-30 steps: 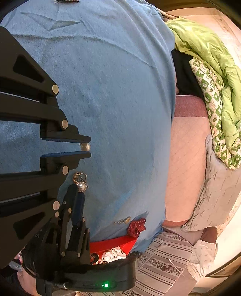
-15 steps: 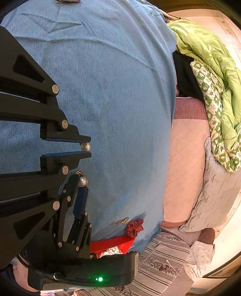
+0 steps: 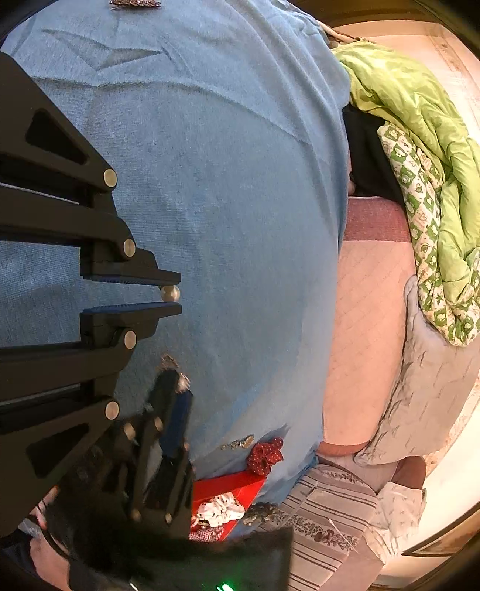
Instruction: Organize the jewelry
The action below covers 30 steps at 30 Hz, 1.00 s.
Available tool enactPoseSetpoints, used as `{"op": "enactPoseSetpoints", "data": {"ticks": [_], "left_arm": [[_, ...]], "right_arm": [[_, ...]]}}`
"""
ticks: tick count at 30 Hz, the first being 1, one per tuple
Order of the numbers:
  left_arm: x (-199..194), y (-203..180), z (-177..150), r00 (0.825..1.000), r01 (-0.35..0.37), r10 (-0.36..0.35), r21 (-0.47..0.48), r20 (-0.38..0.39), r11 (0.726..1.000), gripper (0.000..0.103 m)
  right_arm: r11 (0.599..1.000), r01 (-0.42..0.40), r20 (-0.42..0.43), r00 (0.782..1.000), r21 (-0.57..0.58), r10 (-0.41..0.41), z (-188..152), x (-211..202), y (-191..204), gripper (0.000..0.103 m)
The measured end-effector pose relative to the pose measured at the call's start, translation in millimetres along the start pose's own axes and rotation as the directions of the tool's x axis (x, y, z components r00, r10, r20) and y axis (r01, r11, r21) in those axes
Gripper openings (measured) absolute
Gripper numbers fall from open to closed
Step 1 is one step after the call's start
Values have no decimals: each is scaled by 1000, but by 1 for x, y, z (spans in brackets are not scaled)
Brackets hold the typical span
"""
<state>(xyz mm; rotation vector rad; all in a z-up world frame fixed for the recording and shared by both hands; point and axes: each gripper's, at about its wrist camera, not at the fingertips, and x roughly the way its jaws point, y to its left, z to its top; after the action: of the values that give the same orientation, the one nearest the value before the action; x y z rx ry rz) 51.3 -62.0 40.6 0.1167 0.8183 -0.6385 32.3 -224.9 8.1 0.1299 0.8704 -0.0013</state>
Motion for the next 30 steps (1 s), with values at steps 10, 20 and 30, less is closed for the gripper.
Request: {"op": "enactPoseSetpoints", "data": {"ticks": [10,20,30], "left_arm": [[0,-20,5,1000,16,-16,20,8,1000,9],[11,-45,7,999,36,-36,48,-6,998,9],[16,-72,7,998,60,-59,70,-12,996,9]], "right_arm": [[987,-59,132,990,148,40,2,-58,-47,22],[975,-54,172,985,213,17,-1,-89,-82,22],[969,-45,181,984,243,0,-11,-107,-100,22]]}}
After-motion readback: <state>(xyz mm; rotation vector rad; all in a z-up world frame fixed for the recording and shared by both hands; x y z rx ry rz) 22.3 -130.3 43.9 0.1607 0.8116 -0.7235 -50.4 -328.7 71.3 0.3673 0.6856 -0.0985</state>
